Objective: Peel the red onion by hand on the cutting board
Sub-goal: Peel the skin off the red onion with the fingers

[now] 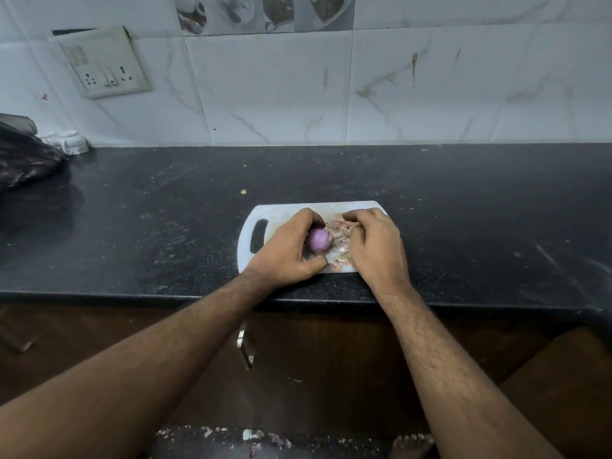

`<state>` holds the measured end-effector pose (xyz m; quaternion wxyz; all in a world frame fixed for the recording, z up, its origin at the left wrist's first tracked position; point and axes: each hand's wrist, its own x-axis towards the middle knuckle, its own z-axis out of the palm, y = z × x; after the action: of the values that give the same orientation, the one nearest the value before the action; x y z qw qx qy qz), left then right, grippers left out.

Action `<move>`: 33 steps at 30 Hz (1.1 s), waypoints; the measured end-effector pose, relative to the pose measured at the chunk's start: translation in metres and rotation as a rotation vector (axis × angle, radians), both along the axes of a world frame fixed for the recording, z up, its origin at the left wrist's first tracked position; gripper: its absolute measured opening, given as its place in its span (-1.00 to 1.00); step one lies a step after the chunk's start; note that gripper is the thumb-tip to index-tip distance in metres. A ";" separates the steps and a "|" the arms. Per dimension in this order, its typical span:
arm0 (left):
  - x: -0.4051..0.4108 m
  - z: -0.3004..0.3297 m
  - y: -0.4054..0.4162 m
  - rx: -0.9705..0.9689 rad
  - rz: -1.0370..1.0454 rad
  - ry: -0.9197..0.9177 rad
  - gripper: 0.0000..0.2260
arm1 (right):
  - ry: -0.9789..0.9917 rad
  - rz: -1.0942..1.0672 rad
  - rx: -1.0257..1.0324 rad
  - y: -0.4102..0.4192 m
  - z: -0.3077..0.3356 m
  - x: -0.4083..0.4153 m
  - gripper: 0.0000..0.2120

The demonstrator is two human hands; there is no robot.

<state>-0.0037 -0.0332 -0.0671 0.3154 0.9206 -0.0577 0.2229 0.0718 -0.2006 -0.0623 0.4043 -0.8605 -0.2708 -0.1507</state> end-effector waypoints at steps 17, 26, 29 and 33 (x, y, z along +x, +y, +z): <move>0.000 0.001 -0.001 0.018 -0.029 -0.057 -0.67 | 0.056 0.175 -0.115 0.004 -0.007 0.011 -0.95; 0.000 -0.001 -0.002 0.042 -0.036 -0.027 -0.67 | -0.002 0.208 -0.154 0.004 -0.006 0.007 -0.92; 0.001 -0.001 0.000 0.035 -0.038 -0.018 -0.67 | 0.029 0.196 -0.101 0.003 -0.005 0.008 -0.84; 0.003 -0.005 0.002 0.048 -0.032 -0.006 -0.70 | 0.015 0.128 -0.135 0.005 -0.007 0.008 -0.89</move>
<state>-0.0005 -0.0317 -0.0724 0.2964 0.9262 -0.0790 0.2192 0.0797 -0.1954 -0.0695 0.3564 -0.8678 -0.3316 -0.0997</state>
